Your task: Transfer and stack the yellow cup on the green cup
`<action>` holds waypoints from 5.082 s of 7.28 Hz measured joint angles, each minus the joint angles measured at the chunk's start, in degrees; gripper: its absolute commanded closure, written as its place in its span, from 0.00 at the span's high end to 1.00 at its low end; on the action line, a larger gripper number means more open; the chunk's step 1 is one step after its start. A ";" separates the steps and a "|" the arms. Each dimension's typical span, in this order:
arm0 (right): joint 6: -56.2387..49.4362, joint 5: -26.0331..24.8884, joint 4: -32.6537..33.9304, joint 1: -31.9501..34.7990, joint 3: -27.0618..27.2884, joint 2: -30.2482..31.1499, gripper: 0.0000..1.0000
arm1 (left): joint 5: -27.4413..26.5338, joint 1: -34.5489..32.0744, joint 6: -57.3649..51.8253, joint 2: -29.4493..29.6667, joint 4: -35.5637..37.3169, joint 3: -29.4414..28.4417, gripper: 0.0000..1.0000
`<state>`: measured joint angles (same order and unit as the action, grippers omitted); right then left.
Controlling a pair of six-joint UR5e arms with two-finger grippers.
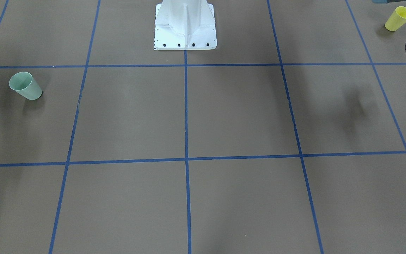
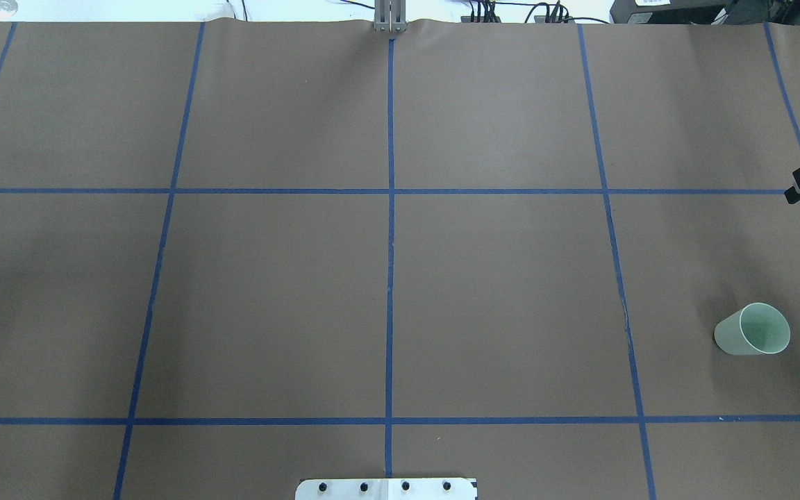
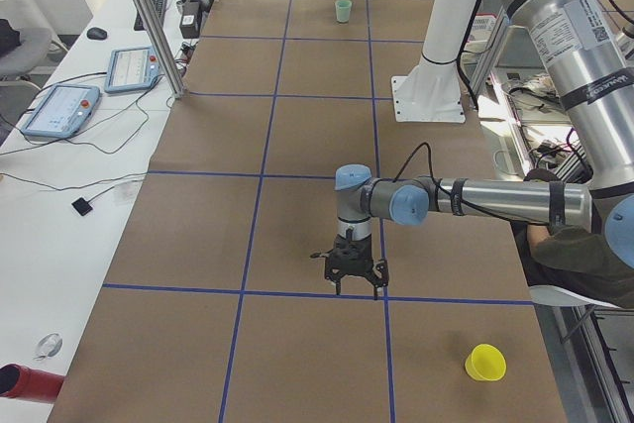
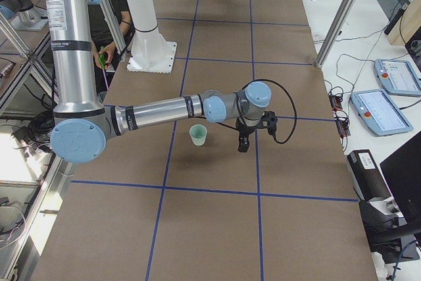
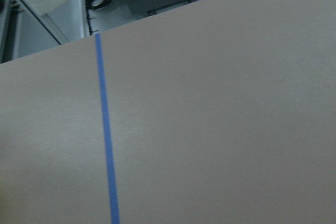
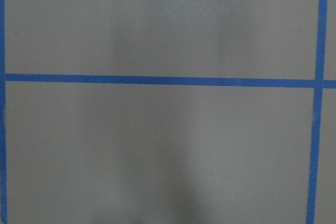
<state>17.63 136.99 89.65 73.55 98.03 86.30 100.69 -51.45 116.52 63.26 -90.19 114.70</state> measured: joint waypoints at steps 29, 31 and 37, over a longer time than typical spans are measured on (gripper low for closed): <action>-0.02 0.10 0.01 -0.42 4.38 0.43 1.00 | 22.13 49.26 64.84 -1.20 2.31 -26.47 0.99; -0.05 0.06 0.00 -0.42 5.19 0.66 1.00 | 23.70 50.09 65.96 -1.26 0.67 -27.66 0.99; 0.03 0.37 0.08 -0.42 6.42 1.18 1.00 | 24.07 51.18 66.10 -3.58 -4.22 -31.43 0.45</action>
<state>17.65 137.36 89.73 73.12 104.45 87.49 124.75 -0.27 182.62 59.67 -94.40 83.27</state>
